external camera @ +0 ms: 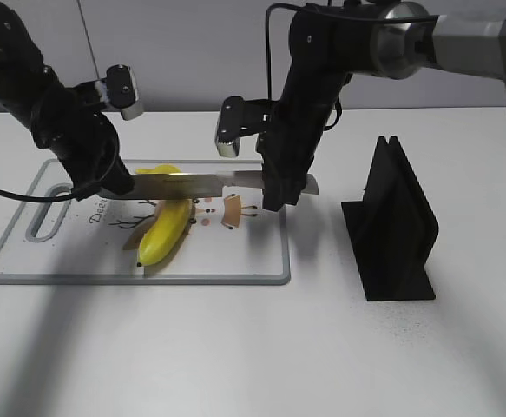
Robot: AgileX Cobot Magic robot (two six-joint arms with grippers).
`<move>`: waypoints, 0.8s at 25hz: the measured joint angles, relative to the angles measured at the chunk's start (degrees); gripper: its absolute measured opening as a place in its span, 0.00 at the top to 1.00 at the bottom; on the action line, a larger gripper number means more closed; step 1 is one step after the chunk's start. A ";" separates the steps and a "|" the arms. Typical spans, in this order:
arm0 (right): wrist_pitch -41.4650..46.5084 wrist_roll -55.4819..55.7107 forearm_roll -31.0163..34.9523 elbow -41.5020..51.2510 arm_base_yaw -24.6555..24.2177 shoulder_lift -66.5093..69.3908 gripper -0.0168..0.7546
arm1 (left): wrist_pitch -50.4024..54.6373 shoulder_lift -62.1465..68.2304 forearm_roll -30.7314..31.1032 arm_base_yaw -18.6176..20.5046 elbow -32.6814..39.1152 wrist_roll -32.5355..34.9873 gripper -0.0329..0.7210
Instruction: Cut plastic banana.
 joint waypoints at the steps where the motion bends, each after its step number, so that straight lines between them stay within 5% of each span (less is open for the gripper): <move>1: 0.00 0.00 0.00 0.00 0.00 0.07 0.73 | 0.05 0.00 -0.03 0.00 -0.05 0.06 0.91; 20: 9.12 2.48 -0.69 -9.27 0.46 0.04 0.73 | -1.05 -5.42 1.63 0.04 1.22 -0.60 0.91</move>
